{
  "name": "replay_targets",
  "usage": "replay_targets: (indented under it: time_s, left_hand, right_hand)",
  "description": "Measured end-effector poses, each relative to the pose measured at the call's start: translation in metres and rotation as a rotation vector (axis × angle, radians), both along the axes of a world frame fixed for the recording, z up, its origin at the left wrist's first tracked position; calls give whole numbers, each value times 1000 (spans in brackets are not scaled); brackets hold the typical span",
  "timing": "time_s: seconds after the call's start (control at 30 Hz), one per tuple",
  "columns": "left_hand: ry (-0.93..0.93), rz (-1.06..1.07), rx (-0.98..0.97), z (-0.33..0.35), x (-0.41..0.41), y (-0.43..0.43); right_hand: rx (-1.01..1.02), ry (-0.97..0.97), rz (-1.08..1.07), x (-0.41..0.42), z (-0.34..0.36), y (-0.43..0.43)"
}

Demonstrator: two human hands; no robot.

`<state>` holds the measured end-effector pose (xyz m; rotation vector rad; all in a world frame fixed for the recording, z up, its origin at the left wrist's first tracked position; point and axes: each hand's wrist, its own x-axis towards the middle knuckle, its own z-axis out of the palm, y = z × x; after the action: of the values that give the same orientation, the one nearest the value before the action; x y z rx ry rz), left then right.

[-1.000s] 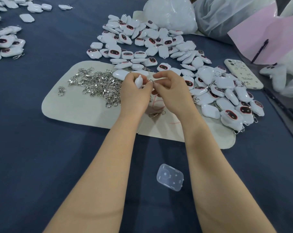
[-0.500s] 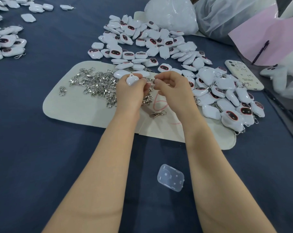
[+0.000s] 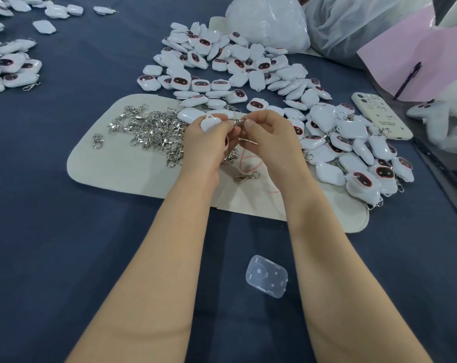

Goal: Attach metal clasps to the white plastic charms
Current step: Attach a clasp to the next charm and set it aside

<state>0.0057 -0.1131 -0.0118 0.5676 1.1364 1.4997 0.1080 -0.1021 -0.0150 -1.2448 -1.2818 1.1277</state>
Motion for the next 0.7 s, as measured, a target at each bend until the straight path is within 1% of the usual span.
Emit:
replay_targets:
  time_s: [0.07, 0.2, 0.27, 0.33, 0.4, 0.53, 0.6, 0.7]
  left_hand:
    - [14, 0, 0, 0, 0, 0]
    - [23, 13, 5, 1, 0, -1]
    - [58, 26, 17, 1, 0, -1]
    - [173, 43, 17, 0, 1, 0]
    - [362, 49, 21, -5, 1, 1]
    - [754, 74, 142, -11, 3, -1]
    - [835, 49, 223, -11, 4, -2]
    - [904, 11, 270, -12, 7, -3]
  right_hand:
    - [-2, 36, 14, 0, 0, 0]
    - [13, -28, -4, 3, 2, 1]
    - [10, -10, -31, 5, 3, 1]
    - [4, 34, -72, 6, 4, 1]
    - [19, 51, -118, 6, 4, 2]
    - [86, -35, -160, 5, 4, 3]
    - [86, -45, -156, 4, 4, 1]
    - [69, 8, -139, 2, 5, 0]
